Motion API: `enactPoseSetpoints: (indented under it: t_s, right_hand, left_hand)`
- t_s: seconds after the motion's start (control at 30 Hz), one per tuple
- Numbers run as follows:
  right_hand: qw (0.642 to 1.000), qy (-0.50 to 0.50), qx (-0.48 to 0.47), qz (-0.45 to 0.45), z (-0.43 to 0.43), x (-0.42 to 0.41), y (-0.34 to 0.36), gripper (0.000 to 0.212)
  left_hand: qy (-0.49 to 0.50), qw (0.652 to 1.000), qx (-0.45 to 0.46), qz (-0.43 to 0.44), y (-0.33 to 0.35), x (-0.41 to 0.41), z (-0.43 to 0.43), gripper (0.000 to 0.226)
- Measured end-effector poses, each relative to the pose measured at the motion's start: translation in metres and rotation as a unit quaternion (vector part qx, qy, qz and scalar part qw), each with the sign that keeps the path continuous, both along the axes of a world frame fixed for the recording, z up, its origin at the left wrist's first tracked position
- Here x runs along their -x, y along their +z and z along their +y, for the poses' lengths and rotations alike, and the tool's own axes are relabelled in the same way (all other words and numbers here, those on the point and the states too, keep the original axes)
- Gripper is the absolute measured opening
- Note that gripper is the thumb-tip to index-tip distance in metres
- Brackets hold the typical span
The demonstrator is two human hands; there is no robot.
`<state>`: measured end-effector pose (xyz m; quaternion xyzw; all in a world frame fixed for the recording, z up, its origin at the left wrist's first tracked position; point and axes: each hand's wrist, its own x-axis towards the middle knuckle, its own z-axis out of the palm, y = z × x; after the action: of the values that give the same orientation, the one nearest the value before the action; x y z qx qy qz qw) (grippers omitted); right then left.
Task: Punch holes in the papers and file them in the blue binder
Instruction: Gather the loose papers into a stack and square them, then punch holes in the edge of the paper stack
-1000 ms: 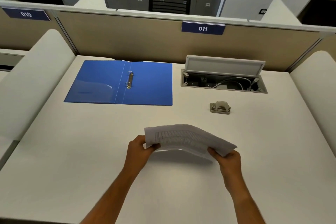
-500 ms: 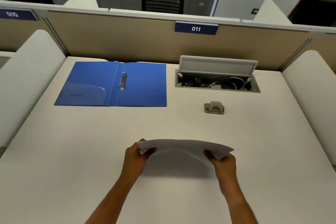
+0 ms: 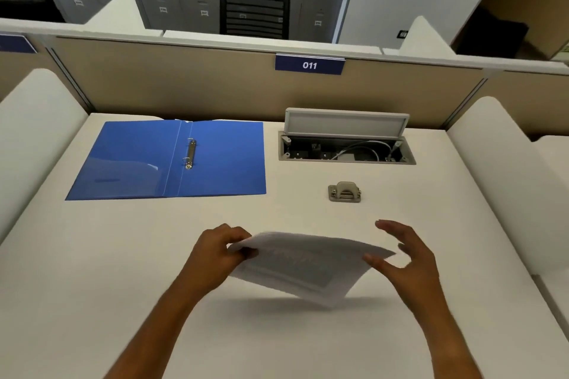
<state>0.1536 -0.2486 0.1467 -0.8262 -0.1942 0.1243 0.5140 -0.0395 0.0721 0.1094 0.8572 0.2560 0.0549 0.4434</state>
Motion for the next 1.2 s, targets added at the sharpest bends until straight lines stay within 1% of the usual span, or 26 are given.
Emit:
enactPoseSetpoints:
  t_s: [0.07,0.1,0.13,0.17,0.2,0.23,0.3,0.33,0.4,0.5,0.63,0.7,0.73,0.77,0.83,0.87,0.9,0.93,0.97,1.0,1.03,1.1,1.13,1.2]
  right_hand:
    - [0.993,0.066,0.077,-0.061,0.005,-0.009,0.026,0.078]
    - [0.985,0.106,0.113,-0.073,0.009,-0.013,0.035,0.082]
    - [0.978,0.146,0.139,-0.061,0.013,-0.014,0.043,0.08]
    - [0.971,0.178,0.154,-0.032,0.018,-0.015,0.048,0.073]
    - [0.967,0.201,0.158,-0.002,0.022,-0.014,0.05,0.062]
    - [0.966,0.206,0.155,0.02,0.023,-0.013,0.05,0.047]
    - [0.977,0.169,0.129,0.02,0.018,-0.012,0.046,0.017]
    - [0.982,0.152,0.109,0.018,0.013,-0.012,0.043,0.009]
    - [0.987,0.128,0.095,0.015,-0.001,-0.015,0.036,0.015]
    - [0.991,0.098,0.081,0.037,-0.021,-0.019,0.03,0.01]
    - [0.994,0.05,0.036,0.092,-0.044,-0.037,0.01,0.002]
    - [0.993,0.022,0.017,0.118,-0.054,-0.051,0.002,0.009]
    - [0.991,0.0,0.004,0.132,-0.059,-0.06,-0.002,0.014]
    - [0.989,-0.026,-0.01,0.147,-0.066,-0.069,-0.006,0.017]
    - [0.977,-0.092,-0.052,0.187,-0.081,-0.088,-0.016,0.017]
    - [0.967,-0.13,-0.077,0.206,-0.089,-0.096,-0.02,0.018]
    - [0.955,-0.166,-0.104,0.224,-0.098,-0.105,-0.027,0.021]
    - [0.94,-0.2,-0.131,0.242,-0.107,-0.112,-0.033,0.023]
    - [0.925,-0.227,-0.156,0.26,-0.114,-0.118,-0.038,0.025]
    - [0.912,-0.25,-0.175,0.275,-0.12,-0.124,-0.041,0.026]
    - [0.9,-0.269,-0.186,0.288,-0.125,-0.128,-0.046,0.025]
    - [0.883,-0.295,-0.197,0.308,-0.136,-0.137,-0.055,0.022]
    - [0.878,-0.301,-0.198,0.315,-0.14,-0.141,-0.059,0.022]
    - [0.872,-0.309,-0.193,0.325,-0.147,-0.148,-0.07,0.028]
  left_hand:
    - [-0.053,0.997,-0.049,0.029,0.021,-0.017,0.007,0.009]
    - [-0.073,0.995,-0.067,0.031,0.032,-0.027,0.009,0.008]
    - [-0.09,0.992,-0.081,0.027,0.043,-0.037,0.008,0.011]
    - [-0.108,0.99,-0.089,0.022,0.054,-0.048,0.006,0.014]
    - [-0.123,0.988,-0.095,0.013,0.063,-0.058,0.004,0.015]
    - [-0.138,0.985,-0.102,0.005,0.071,-0.069,0.001,0.016]
    - [-0.164,0.979,-0.122,-0.002,0.081,-0.089,-0.007,0.018]
    - [-0.176,0.975,-0.136,-0.001,0.083,-0.098,-0.012,0.019]
    - [-0.202,0.967,-0.157,0.011,0.086,-0.116,-0.025,0.022]
    - [-0.242,0.957,-0.158,0.037,0.084,-0.145,-0.045,0.026]
    - [-0.27,0.952,-0.121,0.079,0.078,-0.183,-0.067,0.033]
    - [-0.281,0.952,-0.079,0.085,0.076,-0.202,-0.071,0.036]
    - [-0.282,0.955,-0.037,0.083,0.075,-0.213,-0.071,0.039]
    - [-0.269,0.96,0.021,0.074,0.075,-0.225,-0.069,0.043]
    - [-0.195,0.97,0.141,0.027,0.069,-0.253,-0.063,0.045]
    - [-0.145,0.973,0.18,0.001,0.062,-0.266,-0.059,0.043]
    - [-0.092,0.978,0.187,-0.02,0.052,-0.283,-0.057,0.04]
    - [-0.04,0.986,0.158,-0.026,0.039,-0.299,-0.056,0.035]
    - [0.001,0.994,0.108,-0.017,0.024,-0.315,-0.057,0.033]
    - [0.025,0.998,0.056,0.009,0.01,-0.329,-0.06,0.037]
    - [0.025,0.998,0.021,0.047,-0.004,-0.341,-0.063,0.044]
    - [-0.022,0.989,-0.032,0.142,-0.032,-0.362,-0.073,0.061]
    - [-0.055,0.978,-0.068,0.189,-0.044,-0.37,-0.077,0.066]
    - [-0.095,0.953,-0.131,0.256,-0.063,-0.379,-0.081,0.064]
